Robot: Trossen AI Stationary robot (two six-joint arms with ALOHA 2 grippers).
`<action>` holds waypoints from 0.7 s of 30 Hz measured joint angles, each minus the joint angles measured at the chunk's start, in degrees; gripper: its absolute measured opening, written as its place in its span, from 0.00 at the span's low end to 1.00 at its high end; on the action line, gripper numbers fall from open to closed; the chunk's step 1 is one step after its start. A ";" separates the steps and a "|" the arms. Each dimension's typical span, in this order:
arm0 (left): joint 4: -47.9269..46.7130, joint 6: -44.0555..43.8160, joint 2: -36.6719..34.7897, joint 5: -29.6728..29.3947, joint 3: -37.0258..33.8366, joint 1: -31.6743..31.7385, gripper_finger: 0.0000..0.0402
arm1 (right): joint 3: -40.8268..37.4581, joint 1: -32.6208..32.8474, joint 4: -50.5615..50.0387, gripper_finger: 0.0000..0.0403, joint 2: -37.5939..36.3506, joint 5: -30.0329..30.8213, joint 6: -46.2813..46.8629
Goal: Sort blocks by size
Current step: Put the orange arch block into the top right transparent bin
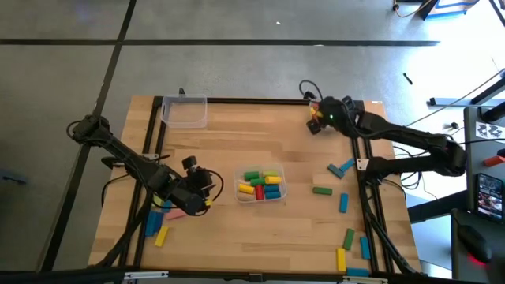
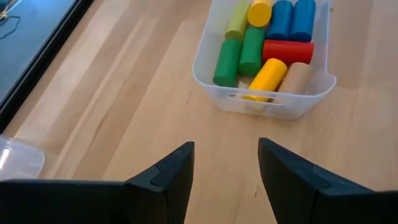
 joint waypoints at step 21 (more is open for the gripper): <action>0.36 0.05 0.02 0.00 0.00 0.00 0.43 | 0.00 -17.16 -1.18 0.17 10.91 1.01 1.29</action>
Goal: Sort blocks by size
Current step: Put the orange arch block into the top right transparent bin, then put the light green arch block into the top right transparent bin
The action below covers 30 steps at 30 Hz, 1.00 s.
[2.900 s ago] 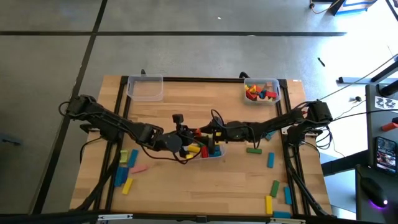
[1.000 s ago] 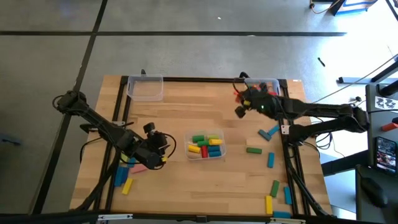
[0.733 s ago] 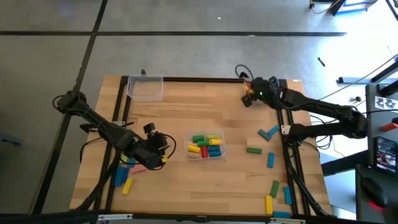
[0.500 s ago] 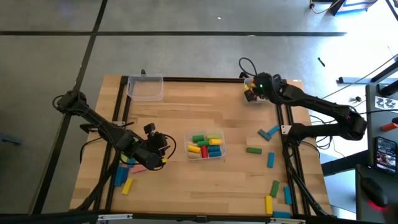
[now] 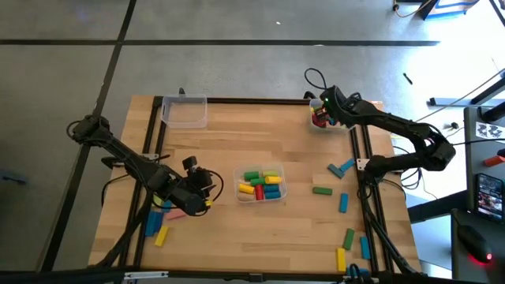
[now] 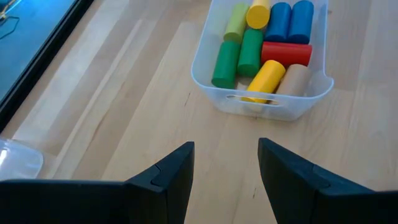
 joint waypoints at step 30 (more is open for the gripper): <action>-1.09 -4.79 0.02 15.85 0.02 -0.02 0.43 | 0.00 18.68 -2.24 0.60 -4.70 -10.23 0.58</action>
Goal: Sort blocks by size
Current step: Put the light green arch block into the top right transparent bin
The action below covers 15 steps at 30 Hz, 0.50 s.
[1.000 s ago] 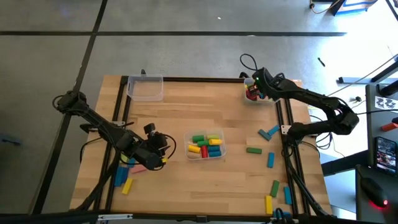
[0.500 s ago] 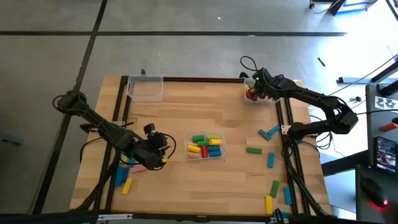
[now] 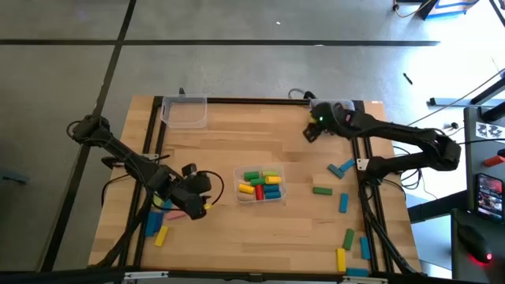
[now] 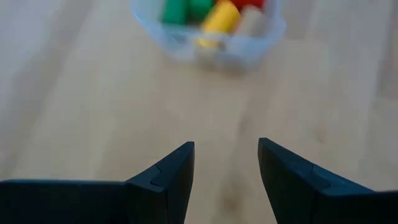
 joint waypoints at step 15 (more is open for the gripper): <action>-21.46 -17.55 0.00 16.67 0.00 -6.30 0.43 | -0.02 22.67 9.86 0.60 0.03 2.12 5.37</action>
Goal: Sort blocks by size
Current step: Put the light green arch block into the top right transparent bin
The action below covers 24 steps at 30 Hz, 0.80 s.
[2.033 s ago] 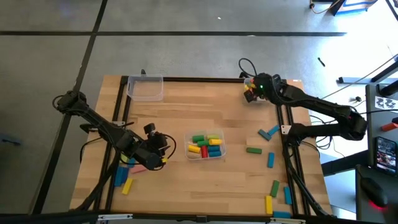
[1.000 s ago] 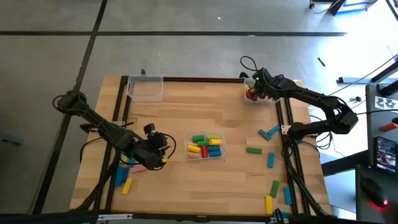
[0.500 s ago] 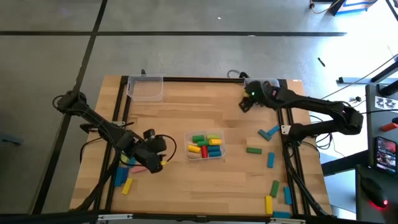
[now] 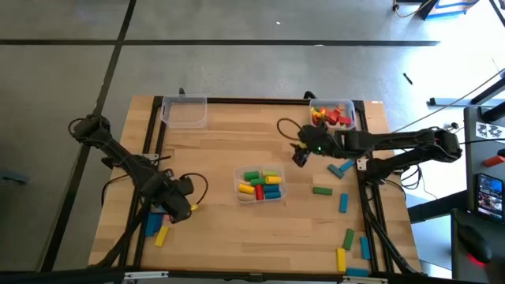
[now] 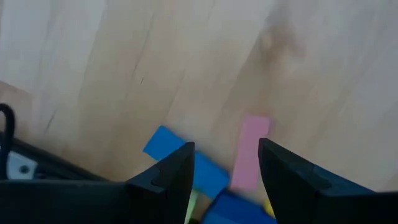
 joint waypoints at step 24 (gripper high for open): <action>0.67 0.79 0.07 11.19 -12.30 -10.55 0.43 | 0.00 12.60 4.67 0.60 3.51 5.49 1.57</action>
